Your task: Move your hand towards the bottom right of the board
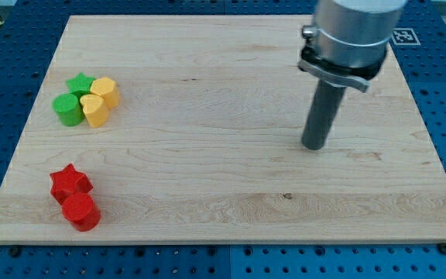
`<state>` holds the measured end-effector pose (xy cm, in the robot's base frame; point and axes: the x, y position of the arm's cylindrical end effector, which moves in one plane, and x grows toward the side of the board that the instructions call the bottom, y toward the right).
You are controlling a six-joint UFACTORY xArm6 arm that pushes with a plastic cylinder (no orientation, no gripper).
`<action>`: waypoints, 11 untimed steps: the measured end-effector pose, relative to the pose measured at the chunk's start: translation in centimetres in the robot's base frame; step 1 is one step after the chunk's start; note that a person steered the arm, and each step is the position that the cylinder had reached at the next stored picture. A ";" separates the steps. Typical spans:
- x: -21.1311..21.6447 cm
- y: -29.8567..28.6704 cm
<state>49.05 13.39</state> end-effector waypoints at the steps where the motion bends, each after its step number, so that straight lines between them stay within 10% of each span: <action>1: 0.0 1.0; 11: 2.3 15.7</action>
